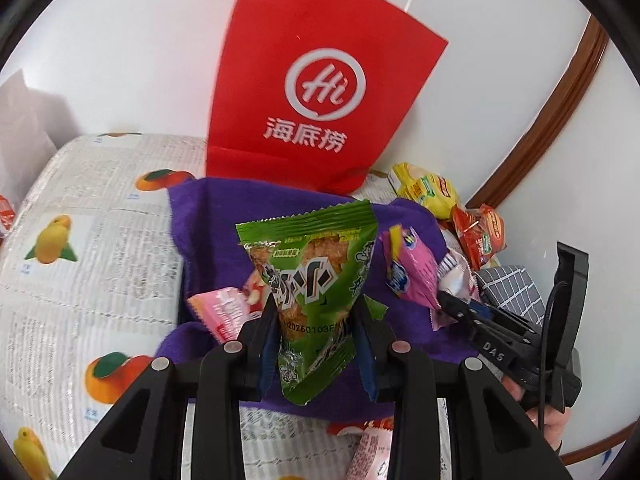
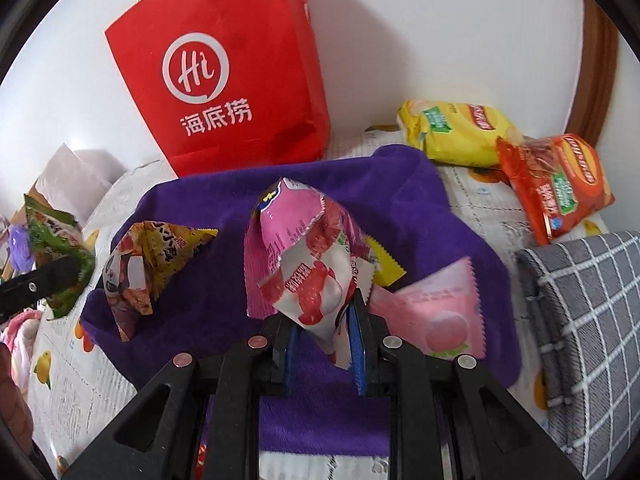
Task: Organize snacks
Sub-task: 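Open both tools to drop the packets onto the purple towel, then grasp the pink stick-shaped packet with the right tool while the left tool grasps a red packet, then lift both held packets and carry them over the purple towel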
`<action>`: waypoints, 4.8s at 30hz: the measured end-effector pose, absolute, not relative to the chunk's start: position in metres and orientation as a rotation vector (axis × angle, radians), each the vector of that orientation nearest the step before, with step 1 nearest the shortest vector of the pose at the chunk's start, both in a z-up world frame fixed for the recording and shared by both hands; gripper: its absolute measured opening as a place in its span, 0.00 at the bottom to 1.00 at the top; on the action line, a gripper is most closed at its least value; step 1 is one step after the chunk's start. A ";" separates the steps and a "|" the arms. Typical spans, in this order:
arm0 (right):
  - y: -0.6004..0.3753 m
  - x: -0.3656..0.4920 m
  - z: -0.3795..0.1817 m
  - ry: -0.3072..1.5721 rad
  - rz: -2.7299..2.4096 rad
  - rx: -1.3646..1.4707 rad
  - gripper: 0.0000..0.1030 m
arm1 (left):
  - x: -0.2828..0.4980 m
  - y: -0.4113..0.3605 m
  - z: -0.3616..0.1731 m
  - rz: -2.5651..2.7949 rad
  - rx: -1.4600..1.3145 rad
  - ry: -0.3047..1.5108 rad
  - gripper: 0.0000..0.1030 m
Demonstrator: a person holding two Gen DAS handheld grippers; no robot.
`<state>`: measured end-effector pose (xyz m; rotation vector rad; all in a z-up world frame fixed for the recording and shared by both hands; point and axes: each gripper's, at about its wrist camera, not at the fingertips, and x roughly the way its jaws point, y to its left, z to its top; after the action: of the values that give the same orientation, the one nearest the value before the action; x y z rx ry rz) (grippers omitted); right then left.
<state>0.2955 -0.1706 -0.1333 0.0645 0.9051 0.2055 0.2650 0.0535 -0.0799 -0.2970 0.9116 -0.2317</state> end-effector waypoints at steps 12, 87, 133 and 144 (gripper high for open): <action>-0.172 0.300 -0.142 0.902 0.188 0.001 0.21 | 0.305 0.014 -0.100 -0.288 -0.250 0.987 0.31; -0.156 0.122 -0.168 0.995 0.221 0.008 0.23 | 0.178 0.026 -0.136 -0.303 -0.157 1.031 0.59; -0.210 0.125 -0.177 0.895 0.123 0.065 0.24 | 0.169 -0.073 -0.113 -0.476 -0.006 0.956 0.35; -0.206 0.120 -0.178 0.894 0.095 0.044 0.24 | 0.154 -0.060 -0.093 -0.482 -0.054 0.913 0.35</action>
<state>0.1201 -0.2062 -0.1778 0.0438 0.8941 0.0954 0.1537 -0.0602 -0.0934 -0.0537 0.9129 -0.4823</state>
